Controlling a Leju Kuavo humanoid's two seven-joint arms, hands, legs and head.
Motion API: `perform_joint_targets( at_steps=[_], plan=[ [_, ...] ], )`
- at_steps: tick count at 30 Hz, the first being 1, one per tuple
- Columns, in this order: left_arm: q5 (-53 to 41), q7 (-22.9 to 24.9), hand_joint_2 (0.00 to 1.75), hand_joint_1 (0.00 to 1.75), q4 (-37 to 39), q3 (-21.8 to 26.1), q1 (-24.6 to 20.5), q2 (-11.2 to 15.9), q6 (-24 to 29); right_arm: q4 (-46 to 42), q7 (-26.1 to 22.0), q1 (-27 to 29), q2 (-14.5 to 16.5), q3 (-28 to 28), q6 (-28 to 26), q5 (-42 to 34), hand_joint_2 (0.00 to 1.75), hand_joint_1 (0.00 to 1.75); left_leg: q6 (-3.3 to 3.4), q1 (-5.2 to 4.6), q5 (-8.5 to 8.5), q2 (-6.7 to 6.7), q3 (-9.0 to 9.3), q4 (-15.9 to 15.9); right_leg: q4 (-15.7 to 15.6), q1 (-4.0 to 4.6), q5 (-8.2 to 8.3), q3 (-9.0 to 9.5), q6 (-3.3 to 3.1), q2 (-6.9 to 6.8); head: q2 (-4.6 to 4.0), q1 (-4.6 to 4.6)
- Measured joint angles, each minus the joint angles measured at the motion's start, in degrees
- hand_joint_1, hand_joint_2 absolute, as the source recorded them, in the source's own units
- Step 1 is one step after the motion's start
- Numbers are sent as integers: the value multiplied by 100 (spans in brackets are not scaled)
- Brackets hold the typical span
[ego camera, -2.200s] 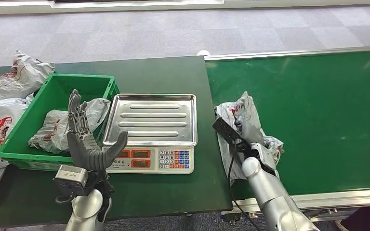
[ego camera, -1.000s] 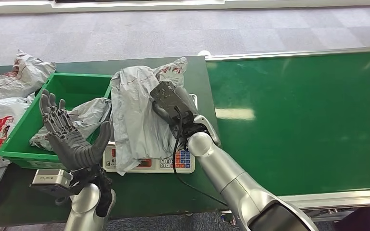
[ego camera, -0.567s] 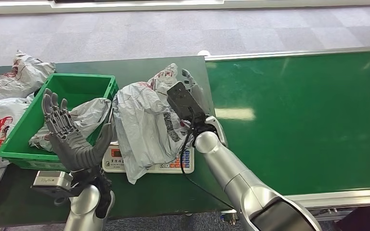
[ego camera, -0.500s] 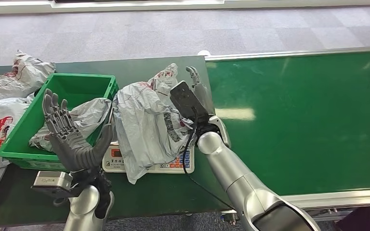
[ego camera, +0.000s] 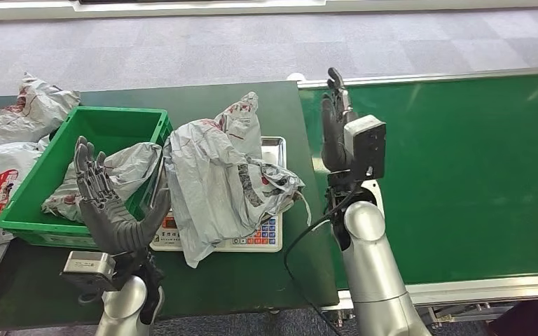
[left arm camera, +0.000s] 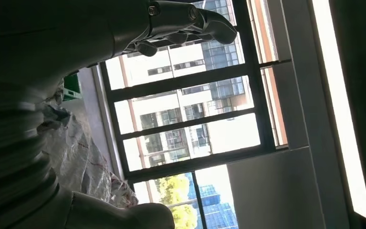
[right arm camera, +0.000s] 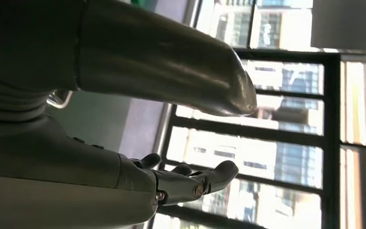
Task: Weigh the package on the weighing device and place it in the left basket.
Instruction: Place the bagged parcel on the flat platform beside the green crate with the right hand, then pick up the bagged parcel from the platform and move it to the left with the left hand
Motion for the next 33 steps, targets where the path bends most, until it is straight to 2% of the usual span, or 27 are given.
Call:
perform_joint_targets(
  at_steps=[1,3,5,7,10,12,16,21,25,33],
  plan=[
    [-250,132,175,0,9,0,3,7,52,-259,-176,123,-1,-20,-357,194,175,0,0,-1,0,-1,0,1,-1,-1,-1,0,1,-2,0,-1],
    [-1057,558,175,0,100,-6,-26,33,89,-939,-592,448,1,-33,-1297,645,175,0,1,-1,-1,-4,0,2,-2,-2,-4,1,3,-8,0,0],
    [-1964,1076,175,0,301,-15,-140,80,-88,-1709,-883,820,-1,-4,-2110,941,175,0,1,-1,-4,-4,0,2,-2,-2,-7,3,5,-13,0,0],
    [-2667,1518,175,0,592,-17,-354,126,-500,-2363,-982,1126,-15,88,-2555,1051,175,0,-3,-2,-10,2,1,1,-2,-2,-7,1,5,-6,0,-1],
    [-3302,1933,175,0,1169,-21,-771,168,-1223,-2964,-995,1397,-61,306,-2766,1081,175,0,-5,-1,-13,9,4,0,-2,-3,-4,0,3,4,0,-1],
    [-3528,2047,175,0,1575,-32,-1018,189,-1509,-3123,-987,1456,-88,423,-2784,1058,175,0,-5,-1,-9,10,6,0,-2,-2,0,0,1,6,0,-1],
    [-3851,2089,175,0,2349,-119,-1411,198,-1812,-3196,-966,1469,-123,569,-2751,996,175,0,-1,-1,2,9,7,0,-2,-2,5,5,1,8,0,1],
    [-3951,2095,175,3,2926,-209,-1649,198,-1903,-3202,-922,1468,-143,643,-2698,974,175,0,-1,-1,3,7,6,1,-2,-3,5,6,2,8,0,1],
    [-4134,2134,175,175,3277,-314,-1784,198,-2082,-3208,-869,1462,-157,675,-2661,979,175,0,0,-1,2,6,5,0,-2,-3,4,6,2,7,0,0],
    [-4213,2062,175,175,3865,-439,-2007,199,-2112,-3208,-804,1457,-185,721,-2568,909,175,0,0,-1,1,5,4,0,-2,-2,4,7,2,6,0,0]
  ],
)
